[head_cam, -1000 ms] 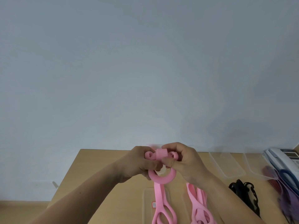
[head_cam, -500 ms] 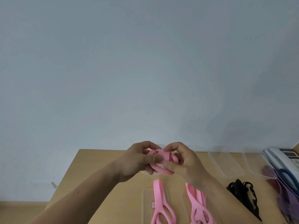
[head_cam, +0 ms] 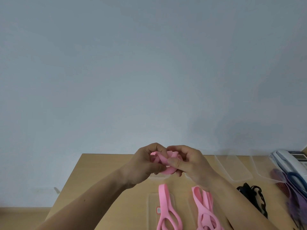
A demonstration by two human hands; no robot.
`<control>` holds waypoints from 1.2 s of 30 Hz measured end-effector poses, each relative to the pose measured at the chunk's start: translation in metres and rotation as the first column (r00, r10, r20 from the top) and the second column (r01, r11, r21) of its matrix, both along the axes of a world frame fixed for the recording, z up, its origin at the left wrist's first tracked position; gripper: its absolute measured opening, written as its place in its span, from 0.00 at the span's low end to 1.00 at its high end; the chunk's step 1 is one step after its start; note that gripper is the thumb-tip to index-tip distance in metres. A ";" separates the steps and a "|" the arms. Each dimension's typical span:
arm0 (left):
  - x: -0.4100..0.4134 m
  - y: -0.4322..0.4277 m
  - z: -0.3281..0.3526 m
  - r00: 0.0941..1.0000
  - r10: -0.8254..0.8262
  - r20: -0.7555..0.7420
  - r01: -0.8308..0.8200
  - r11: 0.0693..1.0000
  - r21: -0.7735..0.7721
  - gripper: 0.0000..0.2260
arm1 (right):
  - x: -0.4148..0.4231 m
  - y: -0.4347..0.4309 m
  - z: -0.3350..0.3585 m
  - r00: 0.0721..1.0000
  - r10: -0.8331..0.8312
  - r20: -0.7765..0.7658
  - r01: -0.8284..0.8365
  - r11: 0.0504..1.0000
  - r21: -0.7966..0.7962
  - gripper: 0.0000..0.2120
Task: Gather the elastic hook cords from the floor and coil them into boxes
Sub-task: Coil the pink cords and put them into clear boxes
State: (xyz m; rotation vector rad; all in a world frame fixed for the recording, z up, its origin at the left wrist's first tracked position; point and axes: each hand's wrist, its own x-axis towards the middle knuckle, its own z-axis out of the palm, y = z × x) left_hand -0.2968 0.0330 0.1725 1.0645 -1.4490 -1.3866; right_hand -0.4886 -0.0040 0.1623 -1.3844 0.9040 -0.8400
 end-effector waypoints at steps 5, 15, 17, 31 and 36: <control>-0.001 -0.001 0.000 0.996 0.078 -0.035 -0.078 0.997 0.024 0.24 | -0.001 0.001 0.002 0.992 -0.103 0.069 0.105 0.994 -0.037 0.18; 0.001 -0.003 -0.008 0.987 0.160 0.003 -0.160 0.986 -0.051 0.15 | 0.000 0.008 -0.002 0.982 -0.169 0.081 0.178 0.978 -0.105 0.13; 0.000 -0.003 -0.012 0.984 0.181 0.007 -0.180 0.981 -0.079 0.16 | 0.001 0.007 -0.003 0.975 -0.204 0.084 0.212 0.972 -0.101 0.13; 0.000 0.000 -0.011 0.981 0.144 0.128 -0.119 0.975 -0.189 0.10 | -0.001 0.008 0.000 0.973 -0.214 0.081 0.219 0.974 -0.052 0.15; -0.004 0.003 -0.016 0.969 0.227 0.099 -0.205 0.959 -0.197 0.07 | 0.002 0.003 -0.004 0.958 -0.262 0.113 0.265 0.964 -0.011 0.11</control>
